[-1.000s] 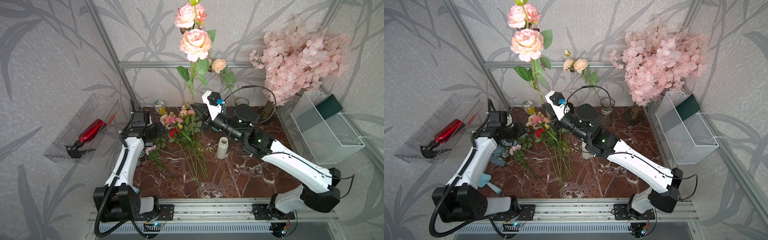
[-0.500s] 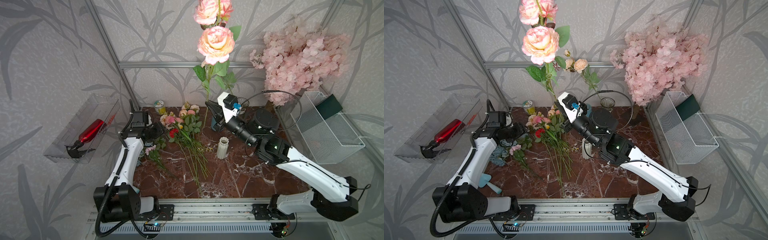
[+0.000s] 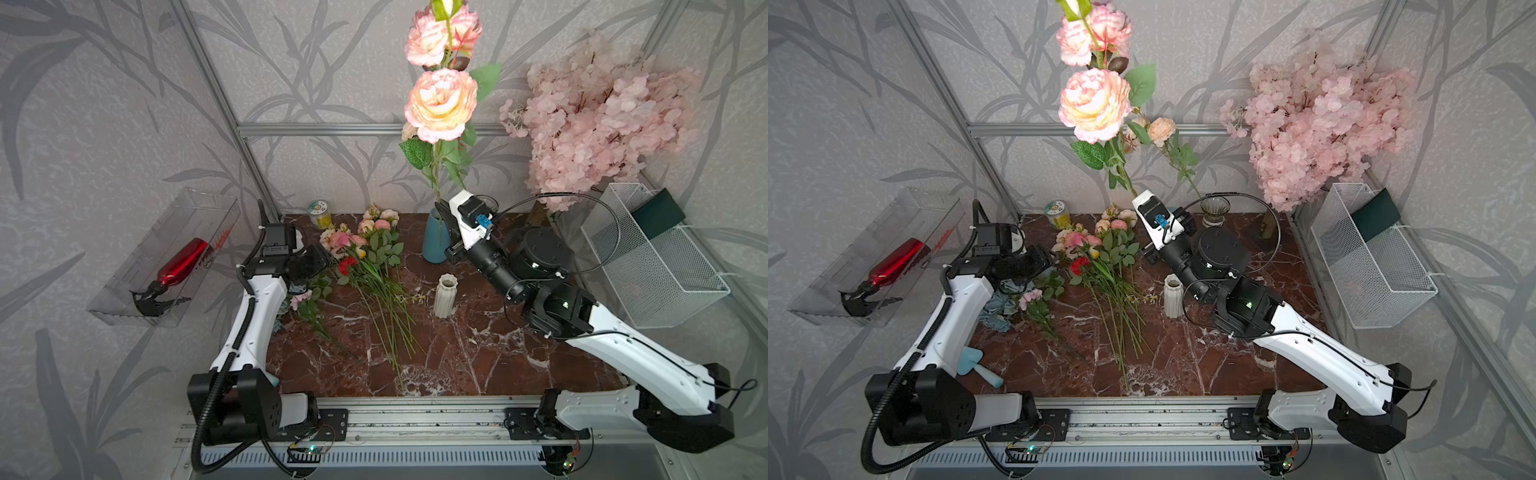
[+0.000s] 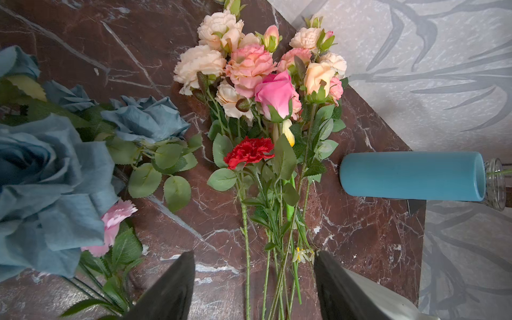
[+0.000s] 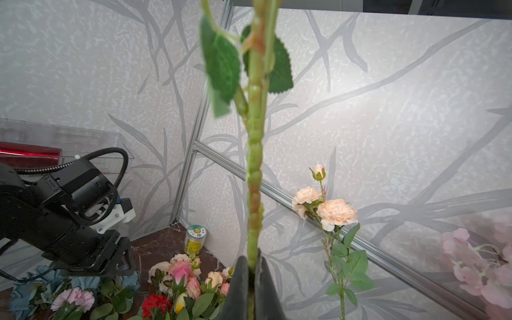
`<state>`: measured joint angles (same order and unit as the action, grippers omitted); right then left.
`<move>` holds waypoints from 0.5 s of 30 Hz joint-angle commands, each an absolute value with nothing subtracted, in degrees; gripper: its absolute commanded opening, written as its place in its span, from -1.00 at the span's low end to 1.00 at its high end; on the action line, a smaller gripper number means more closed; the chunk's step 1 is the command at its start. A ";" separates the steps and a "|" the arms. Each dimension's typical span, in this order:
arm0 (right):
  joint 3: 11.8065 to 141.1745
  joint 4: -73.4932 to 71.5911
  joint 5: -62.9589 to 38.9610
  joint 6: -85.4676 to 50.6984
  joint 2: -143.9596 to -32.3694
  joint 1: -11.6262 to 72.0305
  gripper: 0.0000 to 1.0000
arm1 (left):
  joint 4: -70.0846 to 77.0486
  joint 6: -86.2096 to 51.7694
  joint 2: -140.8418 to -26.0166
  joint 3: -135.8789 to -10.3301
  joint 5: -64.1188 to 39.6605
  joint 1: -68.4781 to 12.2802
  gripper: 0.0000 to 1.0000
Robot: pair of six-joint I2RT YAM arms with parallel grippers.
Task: Place the pink flowers into the vase
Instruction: Place the flower in the vase.
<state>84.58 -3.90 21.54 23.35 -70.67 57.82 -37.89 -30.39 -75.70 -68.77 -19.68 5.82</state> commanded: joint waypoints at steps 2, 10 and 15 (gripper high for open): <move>84.69 -6.48 28.48 27.97 -69.08 58.18 -1.00 | -37.61 -30.75 -75.61 -68.25 -20.15 6.32 0.38; 85.97 -4.75 33.34 29.56 -69.60 56.80 -1.00 | -37.54 -30.65 -75.32 -68.20 -20.22 6.28 0.38; 86.19 -2.85 32.81 27.33 -69.17 54.36 -1.00 | -37.60 -30.61 -75.35 -68.20 -20.21 6.33 0.39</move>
<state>84.58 -3.16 31.40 28.53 -70.65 55.55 -37.76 -30.61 -75.70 -68.73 -19.68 5.80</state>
